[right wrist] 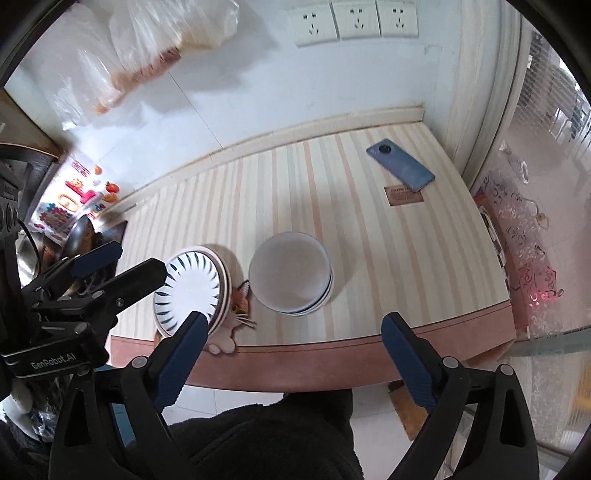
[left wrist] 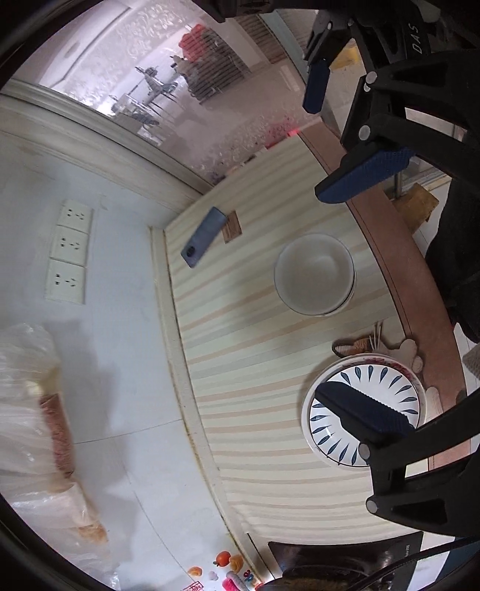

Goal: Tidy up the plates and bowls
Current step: 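Close both grippers on the rim of the three-bowl stack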

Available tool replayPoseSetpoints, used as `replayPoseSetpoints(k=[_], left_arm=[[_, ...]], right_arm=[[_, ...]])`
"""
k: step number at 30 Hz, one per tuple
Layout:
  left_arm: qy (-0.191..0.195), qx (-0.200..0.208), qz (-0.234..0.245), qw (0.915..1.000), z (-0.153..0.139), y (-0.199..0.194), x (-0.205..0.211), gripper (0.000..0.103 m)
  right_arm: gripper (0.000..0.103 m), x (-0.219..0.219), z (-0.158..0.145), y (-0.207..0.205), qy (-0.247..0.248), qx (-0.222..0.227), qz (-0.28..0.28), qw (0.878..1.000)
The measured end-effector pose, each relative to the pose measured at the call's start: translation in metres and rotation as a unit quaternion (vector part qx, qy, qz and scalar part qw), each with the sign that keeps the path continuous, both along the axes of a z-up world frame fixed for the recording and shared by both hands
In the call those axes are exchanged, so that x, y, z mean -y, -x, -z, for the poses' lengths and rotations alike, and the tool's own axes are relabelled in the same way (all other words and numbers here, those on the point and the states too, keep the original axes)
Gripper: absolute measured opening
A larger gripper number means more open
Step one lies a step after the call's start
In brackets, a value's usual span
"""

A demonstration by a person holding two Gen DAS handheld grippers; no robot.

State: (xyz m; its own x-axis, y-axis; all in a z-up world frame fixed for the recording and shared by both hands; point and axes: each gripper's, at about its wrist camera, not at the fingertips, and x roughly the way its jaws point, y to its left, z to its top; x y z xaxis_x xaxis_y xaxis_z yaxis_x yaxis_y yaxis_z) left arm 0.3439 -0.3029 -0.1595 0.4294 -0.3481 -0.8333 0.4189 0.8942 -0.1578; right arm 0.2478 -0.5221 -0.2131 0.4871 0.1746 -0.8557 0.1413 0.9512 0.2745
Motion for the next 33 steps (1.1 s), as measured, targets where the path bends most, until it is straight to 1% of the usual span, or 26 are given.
replayPoseSetpoints(k=[3, 6, 8, 10, 12, 17, 19, 21, 23, 24, 26, 30, 32, 33], left_arm=[[0.012, 0.002, 0.004, 0.9999, -0.012, 0.005, -0.002, 0.099], [0.017, 0.002, 0.01, 0.9998, -0.017, 0.006, -0.001, 0.099], [0.015, -0.001, 0.011, 0.9998, -0.014, 0.004, 0.001, 0.099], [0.012, -0.012, 0.012, 0.9998, -0.005, -0.003, 0.004, 0.099], [0.009, -0.026, 0.011, 0.9996, 0.007, -0.01, 0.006, 0.099], [-0.001, -0.074, 0.012, 0.9972, 0.05, -0.042, 0.013, 0.099], [-0.001, -0.097, 0.016, 0.9951, 0.07, -0.056, 0.017, 0.099], [-0.001, -0.12, 0.021, 0.9926, 0.091, -0.07, 0.022, 0.099], [-0.005, -0.146, 0.021, 0.989, 0.112, -0.083, 0.027, 0.099], [-0.004, -0.163, 0.025, 0.9864, 0.125, -0.091, 0.03, 0.099], [-0.009, -0.179, 0.026, 0.9835, 0.14, -0.101, 0.033, 0.098], [-0.015, -0.221, 0.033, 0.9746, 0.176, -0.12, 0.042, 0.091], [-0.02, -0.241, 0.034, 0.9697, 0.192, -0.127, 0.045, 0.087], [-0.022, -0.251, 0.033, 0.9671, 0.201, -0.131, 0.047, 0.087]], right_arm=[[0.098, 0.001, -0.012, 0.007, -0.001, 0.014, 0.003, 1.0], [0.099, 0.003, -0.015, 0.01, -0.01, 0.019, 0.006, 1.0], [0.099, 0.006, -0.011, 0.007, -0.012, 0.016, 0.01, 1.0], [0.099, 0.009, 0.0, 0.0, -0.018, 0.002, 0.01, 1.0], [0.099, 0.013, 0.015, -0.009, -0.033, -0.012, 0.01, 0.999], [0.099, 0.023, 0.057, -0.032, -0.058, -0.048, 0.013, 0.997], [0.099, 0.03, 0.08, -0.044, -0.089, -0.064, 0.016, 0.994], [0.099, 0.037, 0.099, -0.056, -0.124, -0.07, 0.017, 0.99], [0.099, 0.043, 0.121, -0.068, -0.162, -0.075, 0.015, 0.984], [0.099, 0.047, 0.136, -0.076, -0.174, -0.086, 0.019, 0.981], [0.099, 0.048, 0.154, -0.086, -0.187, -0.099, 0.016, 0.977], [0.099, 0.054, 0.201, -0.107, -0.223, -0.129, 0.023, 0.966], [0.098, 0.054, 0.219, -0.115, -0.234, -0.135, 0.025, 0.962], [0.097, 0.053, 0.227, -0.119, -0.239, -0.139, 0.026, 0.961]])
